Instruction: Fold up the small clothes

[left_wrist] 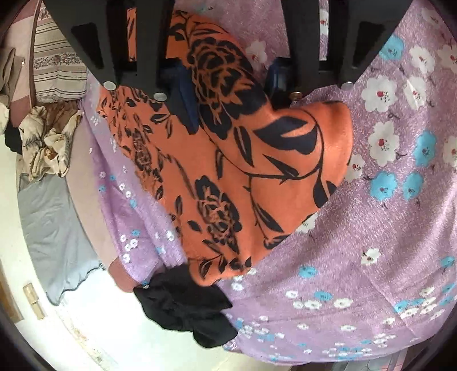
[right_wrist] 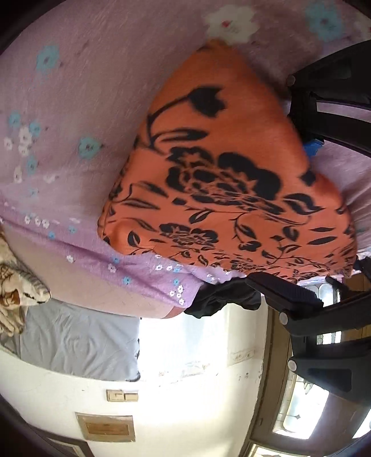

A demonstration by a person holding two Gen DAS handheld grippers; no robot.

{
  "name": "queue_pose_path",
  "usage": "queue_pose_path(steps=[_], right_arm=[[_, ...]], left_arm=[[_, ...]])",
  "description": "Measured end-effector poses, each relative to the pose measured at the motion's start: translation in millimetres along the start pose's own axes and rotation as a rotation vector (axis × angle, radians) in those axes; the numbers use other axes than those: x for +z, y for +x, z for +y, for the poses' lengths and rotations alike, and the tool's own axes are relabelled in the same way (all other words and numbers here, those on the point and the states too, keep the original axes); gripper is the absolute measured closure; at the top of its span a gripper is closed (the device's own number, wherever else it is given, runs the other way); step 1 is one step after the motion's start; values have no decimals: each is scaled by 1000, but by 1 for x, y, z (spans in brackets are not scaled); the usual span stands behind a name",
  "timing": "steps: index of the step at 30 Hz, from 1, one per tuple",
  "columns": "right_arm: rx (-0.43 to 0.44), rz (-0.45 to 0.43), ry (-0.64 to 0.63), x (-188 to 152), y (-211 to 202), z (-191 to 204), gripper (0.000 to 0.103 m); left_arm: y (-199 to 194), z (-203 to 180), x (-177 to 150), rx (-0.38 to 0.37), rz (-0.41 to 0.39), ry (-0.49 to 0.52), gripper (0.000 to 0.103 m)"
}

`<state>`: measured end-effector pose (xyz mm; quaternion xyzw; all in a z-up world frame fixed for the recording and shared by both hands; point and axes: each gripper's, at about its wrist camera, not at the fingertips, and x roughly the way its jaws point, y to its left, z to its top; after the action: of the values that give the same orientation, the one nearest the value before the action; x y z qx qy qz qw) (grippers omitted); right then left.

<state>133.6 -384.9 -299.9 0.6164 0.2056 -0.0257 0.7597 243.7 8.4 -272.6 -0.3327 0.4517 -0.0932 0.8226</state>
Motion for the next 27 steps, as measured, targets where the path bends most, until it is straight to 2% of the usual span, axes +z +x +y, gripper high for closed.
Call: queue_pose_path(steps=[2,3,5,6,7,9,13,17,20,22,24,25,26,27], right_arm=[[-25,0,-26,2,7,3,31],[-40,1,-37,2,8,3,35],[-83,-7,-49,3,11,2,55],[-114,-3,-45,4,11,-3,78],[-115,-1,-36,5,10,-7,83],[-109,-24,-51,3,6,-4,83],[-109,-95,-232,-6,-8,33,84],[-83,-126,-266,-10,-29,45,85],[-71,-124,-274,-18,-53,49,85],[-87,-115,-286,-23,-67,47,85],[-137,-77,-283,-23,-68,38,85],[-175,-42,-257,-21,-63,28,84],[-202,3,-193,-16,-56,13,81],[-211,35,-128,-13,-51,1,81]], left_arm=[[4,2,0,1,-2,-13,61],[4,2,-2,3,-7,-9,61],[4,-3,-2,17,-17,18,62],[5,-6,-3,22,-22,36,66],[5,-7,-3,23,-27,48,76],[1,-6,-1,8,-31,52,82],[-18,-14,-5,-11,-61,96,85],[-46,-24,-14,-45,-84,149,86],[-71,-22,-32,-51,-79,215,86],[-77,-12,-47,-23,-49,227,84],[-63,-1,-56,65,26,227,78],[-51,5,-59,131,93,232,75],[-48,11,-59,136,112,214,72],[-52,17,-55,104,106,183,71]])
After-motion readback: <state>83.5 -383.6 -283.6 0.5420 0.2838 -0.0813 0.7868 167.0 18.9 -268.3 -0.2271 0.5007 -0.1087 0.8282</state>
